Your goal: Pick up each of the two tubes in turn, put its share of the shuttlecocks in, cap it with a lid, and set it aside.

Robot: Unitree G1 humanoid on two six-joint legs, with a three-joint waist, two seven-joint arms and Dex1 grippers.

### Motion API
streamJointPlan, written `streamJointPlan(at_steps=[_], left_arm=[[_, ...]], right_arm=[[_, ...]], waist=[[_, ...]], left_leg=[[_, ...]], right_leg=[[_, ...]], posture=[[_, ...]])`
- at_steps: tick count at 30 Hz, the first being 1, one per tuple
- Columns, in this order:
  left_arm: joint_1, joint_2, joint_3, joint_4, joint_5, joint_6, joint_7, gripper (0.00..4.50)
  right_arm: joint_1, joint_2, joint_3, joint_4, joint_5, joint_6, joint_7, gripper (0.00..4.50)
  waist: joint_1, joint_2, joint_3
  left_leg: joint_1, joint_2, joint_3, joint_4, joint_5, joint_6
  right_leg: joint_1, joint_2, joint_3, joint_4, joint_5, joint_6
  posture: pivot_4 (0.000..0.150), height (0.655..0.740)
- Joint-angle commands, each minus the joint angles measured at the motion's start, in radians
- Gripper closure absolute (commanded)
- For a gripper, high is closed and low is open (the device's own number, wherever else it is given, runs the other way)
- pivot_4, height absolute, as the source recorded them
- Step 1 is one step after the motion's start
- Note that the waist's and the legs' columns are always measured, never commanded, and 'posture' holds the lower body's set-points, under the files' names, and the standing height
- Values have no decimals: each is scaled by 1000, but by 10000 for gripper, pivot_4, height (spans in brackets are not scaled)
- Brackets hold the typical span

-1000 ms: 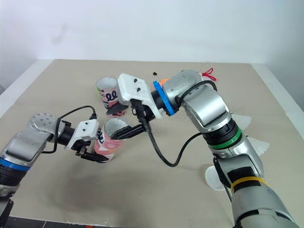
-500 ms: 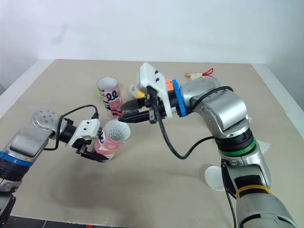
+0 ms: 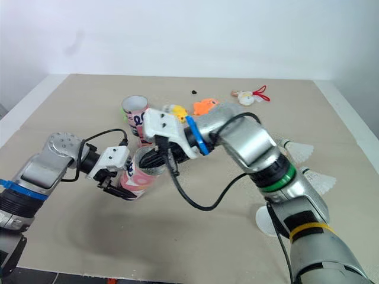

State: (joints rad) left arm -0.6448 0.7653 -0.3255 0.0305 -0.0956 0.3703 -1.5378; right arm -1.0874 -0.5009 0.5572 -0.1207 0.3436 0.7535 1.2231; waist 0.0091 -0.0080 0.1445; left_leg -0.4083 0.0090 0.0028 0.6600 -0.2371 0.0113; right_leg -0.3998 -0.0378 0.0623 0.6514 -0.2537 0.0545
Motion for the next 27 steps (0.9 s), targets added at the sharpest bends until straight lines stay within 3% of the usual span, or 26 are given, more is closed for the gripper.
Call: streamJointPlan(at_steps=[1, 13, 19, 27], left_arm=[[2, -33, -45, 10, 9, -2, 12, 12516], [37, -31, -22, -29, 3, 31, 40, 12516], [48, -29, -14, -38, 1, 40, 46, 12516], [61, -59, 1, -26, -12, 25, 70, 12516]], right_arm=[[-66, 39, 46, 83, -75, -80, 40, 43989], [-139, 185, 117, 257, -191, -214, 161, 43989], [-163, 125, 0, 296, -170, -214, 208, 43989], [-92, -6, -167, 169, -48, -86, 234, 43989]], waist=[[1, 0, 0], [0, 0, 0], [0, 0, 0], [1, 0, 0]], left_leg=[[0, 0, 0, 1, 0, 0], [1, 0, -2, 2, 0, 0], [0, 0, -3, 2, 1, -1], [0, -2, -5, 2, 1, -1]], right_leg=[[-1, 0, -1, 0, 0, 0], [0, 0, -2, 1, 0, -1], [0, 0, -2, 2, 0, -1], [3, -3, -4, 2, -1, 0]], posture=[[1500, 7400], [1500, 7400], [1500, 7400], [1500, 7400]])
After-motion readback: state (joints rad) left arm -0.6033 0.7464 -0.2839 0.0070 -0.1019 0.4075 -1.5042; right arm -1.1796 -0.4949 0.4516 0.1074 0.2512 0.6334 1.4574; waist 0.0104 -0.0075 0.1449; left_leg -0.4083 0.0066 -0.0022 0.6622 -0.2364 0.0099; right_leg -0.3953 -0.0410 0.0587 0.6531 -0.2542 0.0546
